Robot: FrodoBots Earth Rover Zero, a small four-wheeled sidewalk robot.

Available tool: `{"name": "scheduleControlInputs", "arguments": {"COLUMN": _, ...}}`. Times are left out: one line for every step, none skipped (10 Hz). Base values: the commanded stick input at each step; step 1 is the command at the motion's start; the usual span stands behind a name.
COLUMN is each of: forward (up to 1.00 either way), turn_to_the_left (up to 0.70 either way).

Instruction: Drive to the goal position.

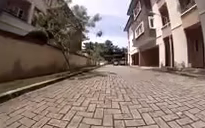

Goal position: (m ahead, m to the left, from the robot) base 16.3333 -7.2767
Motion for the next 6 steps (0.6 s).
{"name": "scheduleControlInputs", "arguments": {"forward": 0.5, "turn_to_the_left": 0.0}}
{"name": "scheduleControlInputs", "arguments": {"forward": 0.5, "turn_to_the_left": 0.0}}
{"name": "scheduleControlInputs", "arguments": {"forward": 0.5, "turn_to_the_left": 0.0}}
{"name": "scheduleControlInputs", "arguments": {"forward": 0.5, "turn_to_the_left": 0.0}}
{"name": "scheduleControlInputs", "arguments": {"forward": 0.5, "turn_to_the_left": 0.0}}
{"name": "scheduleControlInputs", "arguments": {"forward": 0.5, "turn_to_the_left": 0.0}}
